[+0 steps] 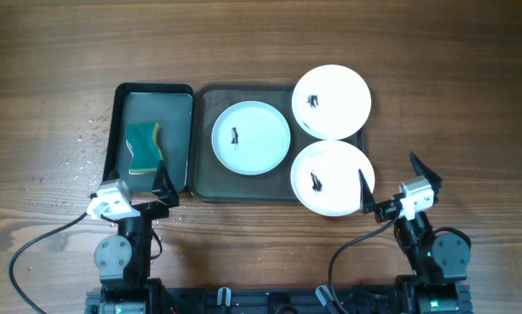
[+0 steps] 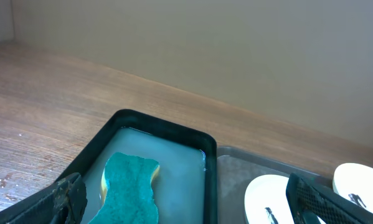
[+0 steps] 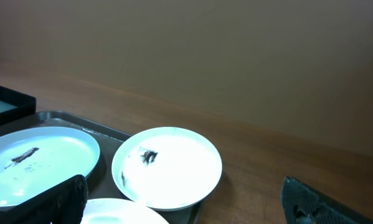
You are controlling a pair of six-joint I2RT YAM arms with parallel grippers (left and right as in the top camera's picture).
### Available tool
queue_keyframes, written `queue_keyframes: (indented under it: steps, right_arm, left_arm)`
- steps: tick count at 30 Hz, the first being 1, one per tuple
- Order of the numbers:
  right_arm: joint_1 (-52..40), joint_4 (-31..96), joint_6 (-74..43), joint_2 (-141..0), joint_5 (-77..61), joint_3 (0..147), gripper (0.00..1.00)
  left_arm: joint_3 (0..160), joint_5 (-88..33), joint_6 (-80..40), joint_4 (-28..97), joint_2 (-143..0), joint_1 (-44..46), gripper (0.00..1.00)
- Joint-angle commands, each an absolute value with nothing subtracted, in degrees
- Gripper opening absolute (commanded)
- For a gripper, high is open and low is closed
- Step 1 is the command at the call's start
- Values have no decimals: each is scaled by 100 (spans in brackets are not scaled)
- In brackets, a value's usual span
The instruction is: Clean dirty plates on tray and stack at the side
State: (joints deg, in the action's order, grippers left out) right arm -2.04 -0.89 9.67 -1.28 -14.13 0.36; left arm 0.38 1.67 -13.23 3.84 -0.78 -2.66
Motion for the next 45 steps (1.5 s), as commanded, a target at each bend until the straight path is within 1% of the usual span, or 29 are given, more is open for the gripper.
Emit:
queue_keyframes:
  steps: [1,11,13,16,17,21,23,24,25,29,34,38,40,45]
  right_arm:
    - [-189,-119,899,-167,-1487,30,100]
    - [-189,-246,906,-167,-1485,30,100]
    - [-191,-357,895,-167,-1566,30,100]
    - [-191,-336,888,-167,-1708,30,100]
    - [-189,-344,864,-167,-1750,30,100]
    - [-191,-381,827,-167,-1835,30,100]
    - [-189,-381,405,-167,-1831,32,99]
    - [-189,-379,-95,-167,-1833,45,100]
    - [-191,-379,-432,-167,-1852,150,100]
    - [-189,-314,-471,-296,-1850,788,100]
    - [-189,298,-454,-1341,-1850,2359,100]
    - [-191,1385,-445,-2600,-1940,3861,100]
    - [-191,2434,-419,-3599,-1942,5028,100]
    - [-191,4639,-276,-5594,-2156,7105,99]
  left_arm:
    - [32,246,-1376,397,-49,-285,100]
    - [32,244,-1382,395,-49,-285,100]
    - [32,27,-1481,349,-49,-285,100]
    - [32,-1125,-2165,342,-49,-285,100]
    - [32,-1299,-2322,318,-49,-285,100]
    - [32,-1238,-2344,-134,-49,-285,100]
    - [34,-1490,-2344,-390,-49,-285,100]
    - [104,-1802,-2418,-440,-49,-285,100]
    - [320,-1865,-2659,-250,-49,-285,100]
    - [1330,-1730,-2724,674,-248,-285,100]
    - [3140,-1645,-2545,1841,-1413,-287,100]
    - [4713,-1645,-2104,2952,-2733,-290,100]
    - [5647,-1645,-1879,3756,-3557,-292,100]
    - [7293,-1378,-1365,5452,-5323,-292,100]
